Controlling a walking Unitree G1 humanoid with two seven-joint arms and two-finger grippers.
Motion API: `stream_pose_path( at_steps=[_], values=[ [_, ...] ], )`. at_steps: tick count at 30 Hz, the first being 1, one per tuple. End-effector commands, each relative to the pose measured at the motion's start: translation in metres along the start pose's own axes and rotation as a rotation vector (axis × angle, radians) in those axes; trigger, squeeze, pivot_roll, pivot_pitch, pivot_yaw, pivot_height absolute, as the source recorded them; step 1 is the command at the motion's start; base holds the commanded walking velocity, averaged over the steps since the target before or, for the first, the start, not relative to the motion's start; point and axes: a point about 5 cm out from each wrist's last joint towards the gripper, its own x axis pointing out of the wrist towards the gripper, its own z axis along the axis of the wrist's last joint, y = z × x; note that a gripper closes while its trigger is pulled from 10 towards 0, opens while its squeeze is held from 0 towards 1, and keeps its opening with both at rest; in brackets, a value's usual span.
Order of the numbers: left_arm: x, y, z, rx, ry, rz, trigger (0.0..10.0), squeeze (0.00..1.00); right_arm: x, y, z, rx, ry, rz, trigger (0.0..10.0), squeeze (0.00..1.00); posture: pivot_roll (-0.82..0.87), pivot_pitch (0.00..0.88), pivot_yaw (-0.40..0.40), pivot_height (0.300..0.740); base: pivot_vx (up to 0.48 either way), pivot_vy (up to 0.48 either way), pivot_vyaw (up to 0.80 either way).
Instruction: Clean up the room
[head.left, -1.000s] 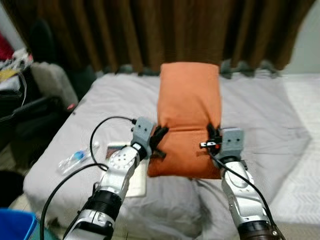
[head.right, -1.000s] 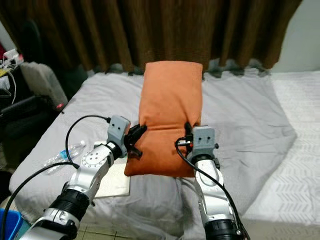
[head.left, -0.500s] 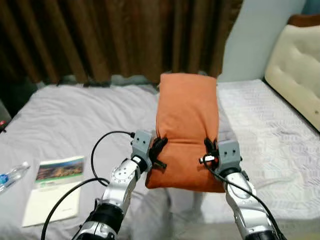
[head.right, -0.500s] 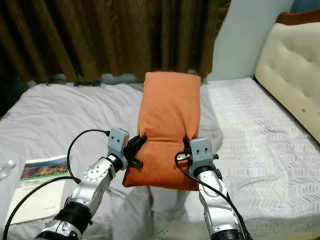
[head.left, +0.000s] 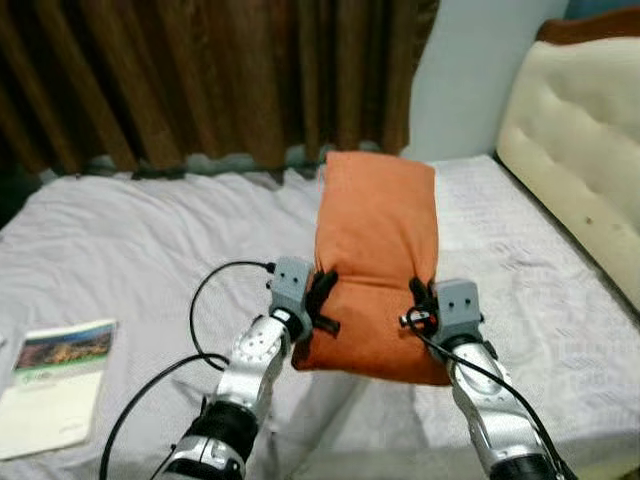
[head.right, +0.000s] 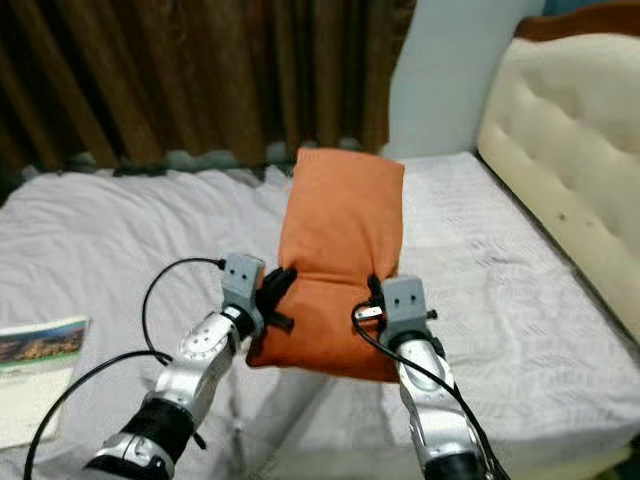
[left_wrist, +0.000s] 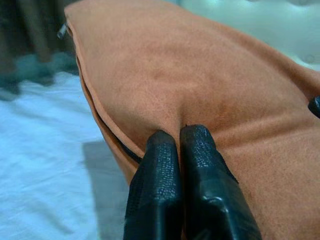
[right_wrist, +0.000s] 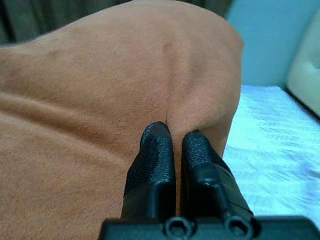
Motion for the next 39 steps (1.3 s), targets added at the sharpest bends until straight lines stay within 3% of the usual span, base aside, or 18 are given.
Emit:
stream_pose_path(
  at_steps=[1,39],
  values=[
    [0.0,0.026,0.023,0.034,-0.081,0.09,10.0,0.0,-0.001,-0.014,0.003,-0.002,-0.022,-0.061,10.0,0.0,-0.12,0.0,0.032,0.74,0.289,-0.379,0.0],
    [0.01,0.014,0.013,-0.014,-0.024,0.045,10.0,0.0,-0.01,-0.02,-0.011,-0.019,0.019,-0.082,10.0,0.0,-0.16,0.0,0.058,0.74,0.292,-0.377,0.0]
  ],
)
